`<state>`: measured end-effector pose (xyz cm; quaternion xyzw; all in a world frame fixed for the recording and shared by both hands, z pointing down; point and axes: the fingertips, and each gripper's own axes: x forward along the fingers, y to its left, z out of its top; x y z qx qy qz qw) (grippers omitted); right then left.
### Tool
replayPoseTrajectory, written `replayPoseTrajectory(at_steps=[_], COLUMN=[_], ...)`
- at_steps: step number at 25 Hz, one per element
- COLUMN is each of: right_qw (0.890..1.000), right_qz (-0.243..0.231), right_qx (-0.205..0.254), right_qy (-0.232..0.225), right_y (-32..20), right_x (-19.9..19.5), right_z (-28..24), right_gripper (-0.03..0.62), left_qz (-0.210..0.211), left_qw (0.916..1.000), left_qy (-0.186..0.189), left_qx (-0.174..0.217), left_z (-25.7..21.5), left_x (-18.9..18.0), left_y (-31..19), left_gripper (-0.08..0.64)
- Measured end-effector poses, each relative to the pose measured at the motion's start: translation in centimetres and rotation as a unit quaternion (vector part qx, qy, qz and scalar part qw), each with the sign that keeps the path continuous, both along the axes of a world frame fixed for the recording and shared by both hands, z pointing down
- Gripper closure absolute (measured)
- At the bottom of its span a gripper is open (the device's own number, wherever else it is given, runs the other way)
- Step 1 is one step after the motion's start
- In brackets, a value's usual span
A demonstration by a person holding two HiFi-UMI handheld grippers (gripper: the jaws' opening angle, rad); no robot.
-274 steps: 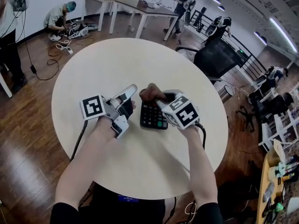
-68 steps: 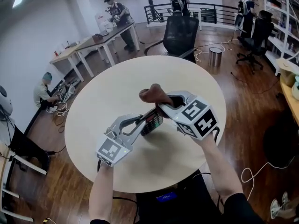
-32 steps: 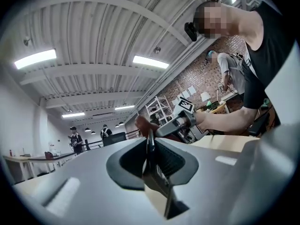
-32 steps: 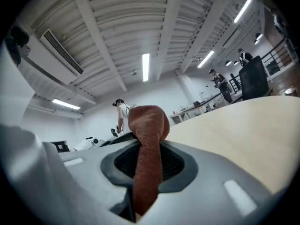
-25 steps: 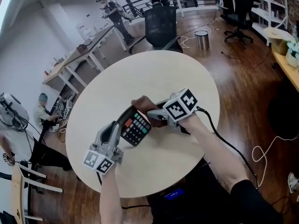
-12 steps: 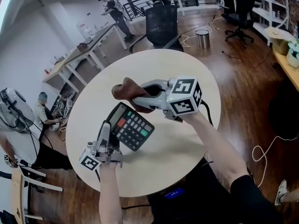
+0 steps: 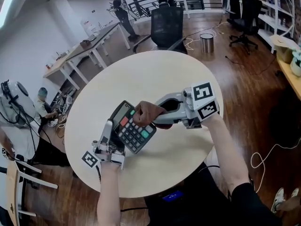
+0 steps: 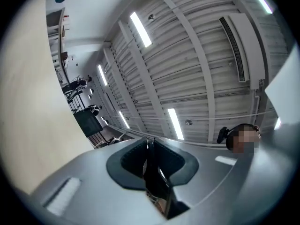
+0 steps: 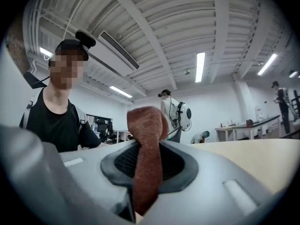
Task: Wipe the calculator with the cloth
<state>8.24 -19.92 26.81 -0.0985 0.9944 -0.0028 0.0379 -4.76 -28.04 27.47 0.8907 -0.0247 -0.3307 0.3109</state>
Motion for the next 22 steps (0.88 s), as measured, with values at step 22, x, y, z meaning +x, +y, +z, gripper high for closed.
replayPoseTrajectory(at_steps=[22], right_qw=[0.994], right_qz=[0.028], right_qx=[-0.054], right_qy=[-0.088], right_y=[-0.2], right_x=[0.4], right_z=[-0.1], right_gripper=[0.508], left_qz=[-0.033], left_qw=[0.9948], left_qy=[0.032], left_qx=[-0.091], left_z=[1.7], left_x=[-0.3], left_y=[-2.0], left_gripper=[0.508])
